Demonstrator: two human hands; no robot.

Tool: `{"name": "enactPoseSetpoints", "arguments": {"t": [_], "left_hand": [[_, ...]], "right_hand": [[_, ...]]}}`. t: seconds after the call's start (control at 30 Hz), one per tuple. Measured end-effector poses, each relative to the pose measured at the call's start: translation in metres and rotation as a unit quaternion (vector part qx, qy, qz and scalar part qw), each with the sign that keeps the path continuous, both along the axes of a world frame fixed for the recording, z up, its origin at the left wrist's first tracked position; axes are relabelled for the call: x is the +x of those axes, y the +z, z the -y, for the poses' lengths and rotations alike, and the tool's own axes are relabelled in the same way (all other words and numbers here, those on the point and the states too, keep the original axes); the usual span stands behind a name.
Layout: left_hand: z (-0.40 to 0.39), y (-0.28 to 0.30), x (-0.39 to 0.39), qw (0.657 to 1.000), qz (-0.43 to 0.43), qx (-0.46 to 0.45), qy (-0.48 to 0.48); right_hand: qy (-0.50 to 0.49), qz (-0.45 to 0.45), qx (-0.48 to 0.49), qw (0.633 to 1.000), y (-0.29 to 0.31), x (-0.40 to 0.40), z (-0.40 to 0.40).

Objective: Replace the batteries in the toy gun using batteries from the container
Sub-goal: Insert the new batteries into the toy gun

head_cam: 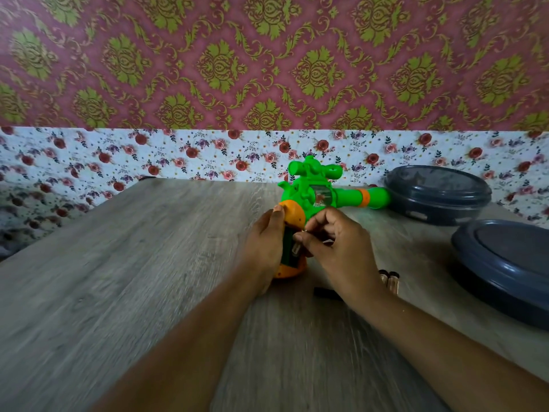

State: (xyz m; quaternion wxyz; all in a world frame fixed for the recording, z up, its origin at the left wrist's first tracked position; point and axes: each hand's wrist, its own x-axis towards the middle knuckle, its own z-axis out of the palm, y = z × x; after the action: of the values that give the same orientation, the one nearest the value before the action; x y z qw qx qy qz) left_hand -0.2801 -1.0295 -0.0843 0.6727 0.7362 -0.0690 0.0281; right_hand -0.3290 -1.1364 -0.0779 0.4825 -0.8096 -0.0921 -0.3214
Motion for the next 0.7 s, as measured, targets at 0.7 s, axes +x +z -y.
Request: {"name": "enactPoseSetpoints", "arguments": {"t": [0.7], "left_hand": [[-0.002, -0.001, 0.001, 1.0, -0.02, -0.018, 0.008]], "right_hand": [[-0.007, -0.01, -0.23, 0.973, -0.003, -0.008, -0.002]]}}
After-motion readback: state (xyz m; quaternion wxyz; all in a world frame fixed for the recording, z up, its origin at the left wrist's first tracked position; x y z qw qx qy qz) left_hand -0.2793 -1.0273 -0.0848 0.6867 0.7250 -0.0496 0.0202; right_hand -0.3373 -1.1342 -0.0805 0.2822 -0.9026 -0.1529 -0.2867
